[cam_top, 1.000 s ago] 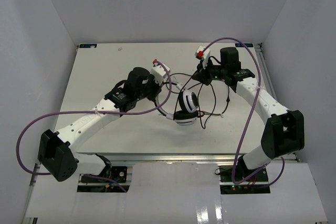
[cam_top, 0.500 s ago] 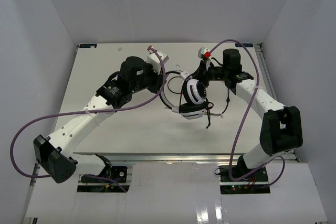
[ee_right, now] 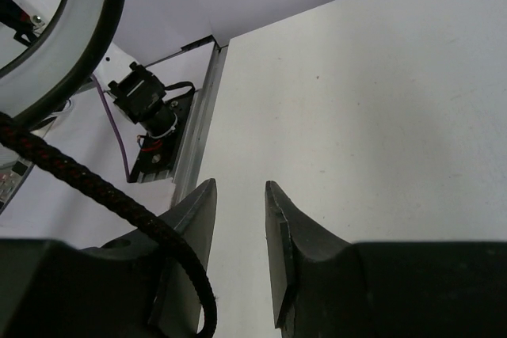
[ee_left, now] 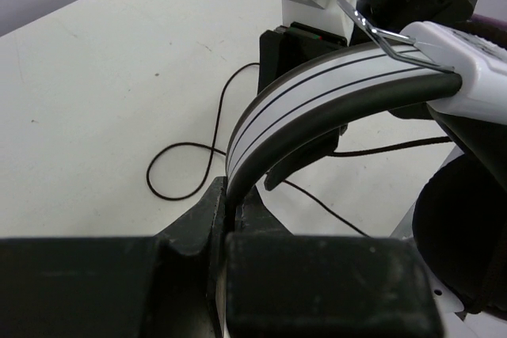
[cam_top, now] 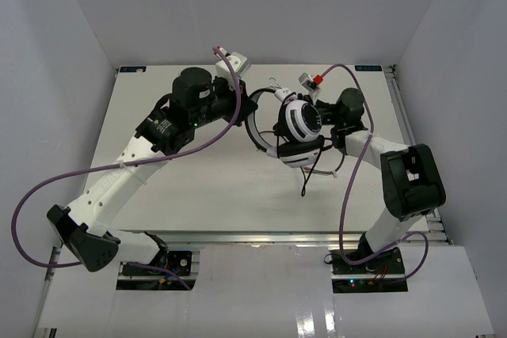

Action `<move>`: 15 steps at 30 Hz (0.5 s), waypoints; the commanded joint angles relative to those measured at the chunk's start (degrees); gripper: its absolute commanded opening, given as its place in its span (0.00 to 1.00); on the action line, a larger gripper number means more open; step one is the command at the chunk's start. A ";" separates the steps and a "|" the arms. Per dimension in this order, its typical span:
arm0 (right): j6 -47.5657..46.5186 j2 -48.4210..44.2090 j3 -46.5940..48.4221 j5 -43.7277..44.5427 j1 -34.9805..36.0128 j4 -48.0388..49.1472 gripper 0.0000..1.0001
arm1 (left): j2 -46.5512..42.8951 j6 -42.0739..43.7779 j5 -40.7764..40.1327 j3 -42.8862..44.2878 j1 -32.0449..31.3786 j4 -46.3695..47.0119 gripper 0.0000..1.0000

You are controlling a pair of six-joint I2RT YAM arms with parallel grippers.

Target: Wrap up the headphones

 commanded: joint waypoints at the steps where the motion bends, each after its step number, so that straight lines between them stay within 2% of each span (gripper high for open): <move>1: 6.25 -2.08 -1.29 -0.63 0.59 9.28 0.37 | -0.75 0.01 -1.04 6.01 -0.57 2.99 0.00; 7: 8.13 -2.42 2.04 -1.59 -0.92 9.18 0.35 | -0.38 6.32 -2.95 6.65 -0.58 -2.87 0.00; 15: 9.38 -2.26 4.04 -2.07 -3.05 8.93 0.34 | -4.11 15.16 -10.24 -2.87 -0.90 -5.51 0.00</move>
